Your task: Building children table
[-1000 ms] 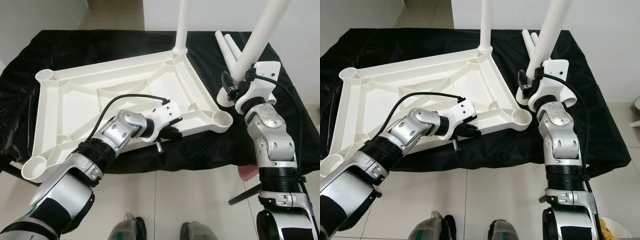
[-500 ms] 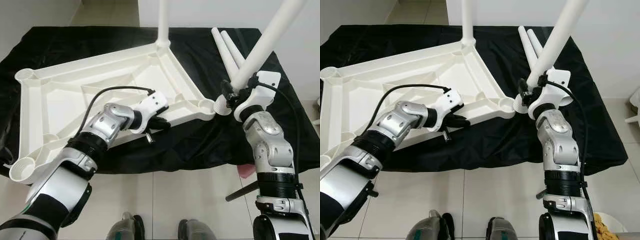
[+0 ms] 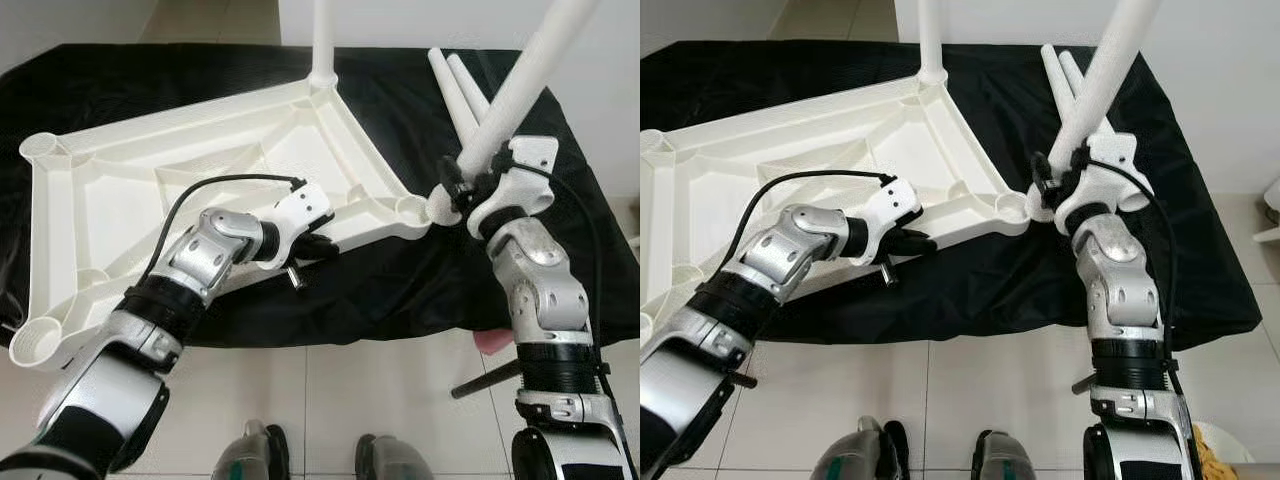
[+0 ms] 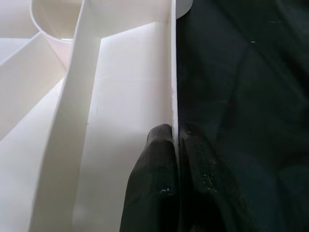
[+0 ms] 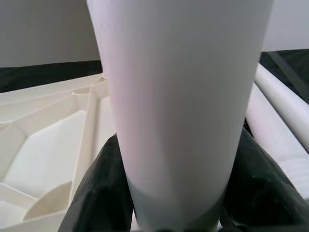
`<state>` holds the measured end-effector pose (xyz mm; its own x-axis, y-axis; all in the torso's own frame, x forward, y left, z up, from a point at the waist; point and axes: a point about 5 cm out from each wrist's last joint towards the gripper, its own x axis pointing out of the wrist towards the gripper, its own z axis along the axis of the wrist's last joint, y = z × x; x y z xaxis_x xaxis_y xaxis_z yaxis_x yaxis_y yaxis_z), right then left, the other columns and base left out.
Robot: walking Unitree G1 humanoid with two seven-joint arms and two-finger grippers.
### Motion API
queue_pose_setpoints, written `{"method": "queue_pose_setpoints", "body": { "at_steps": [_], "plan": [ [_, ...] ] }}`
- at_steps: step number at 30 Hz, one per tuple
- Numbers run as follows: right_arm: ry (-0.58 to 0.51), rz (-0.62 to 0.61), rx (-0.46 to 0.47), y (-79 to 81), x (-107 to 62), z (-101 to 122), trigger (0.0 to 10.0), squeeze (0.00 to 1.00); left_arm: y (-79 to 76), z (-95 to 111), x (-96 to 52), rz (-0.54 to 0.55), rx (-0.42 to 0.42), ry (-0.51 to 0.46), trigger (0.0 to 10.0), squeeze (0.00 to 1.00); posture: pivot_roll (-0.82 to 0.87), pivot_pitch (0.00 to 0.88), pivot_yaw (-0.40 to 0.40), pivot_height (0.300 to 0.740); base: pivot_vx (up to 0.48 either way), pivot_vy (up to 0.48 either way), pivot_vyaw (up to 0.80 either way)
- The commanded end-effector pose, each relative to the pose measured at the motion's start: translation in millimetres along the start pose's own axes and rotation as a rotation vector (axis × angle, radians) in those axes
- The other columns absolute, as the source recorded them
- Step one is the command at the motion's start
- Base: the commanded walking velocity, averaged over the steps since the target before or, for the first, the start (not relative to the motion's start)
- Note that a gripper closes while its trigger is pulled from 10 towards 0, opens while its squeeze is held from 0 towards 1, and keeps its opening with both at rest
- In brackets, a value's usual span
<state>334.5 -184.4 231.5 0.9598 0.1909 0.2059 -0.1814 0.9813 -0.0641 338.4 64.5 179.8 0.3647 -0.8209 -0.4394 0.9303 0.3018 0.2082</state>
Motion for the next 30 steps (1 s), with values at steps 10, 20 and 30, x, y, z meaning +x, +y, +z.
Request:
{"method": "queue_pose_setpoints", "body": {
  "at_steps": [10,20,30],
  "plan": [
    [0.005,0.134,0.002,19.0,5.4,2,10.0,0.00,-15.6,18,-2.1,-0.002,0.018,-0.086,10.0,0.00,-0.01,0.121,0.013,0.740,0.000,0.000,0.00],
    [0.028,0.166,-0.003,23.1,2.9,0,10.0,0.00,-22.5,20,0.2,-0.024,0.006,-0.080,10.0,1.00,-0.02,0.121,0.017,0.740,0.000,0.000,0.00],
    [0.042,0.146,-0.011,15.2,-7.5,1,10.0,0.00,-20.5,25,-3.3,-0.002,0.027,-0.083,10.0,0.00,-0.02,0.115,0.018,0.740,0.000,0.000,0.00]
  ]
}}
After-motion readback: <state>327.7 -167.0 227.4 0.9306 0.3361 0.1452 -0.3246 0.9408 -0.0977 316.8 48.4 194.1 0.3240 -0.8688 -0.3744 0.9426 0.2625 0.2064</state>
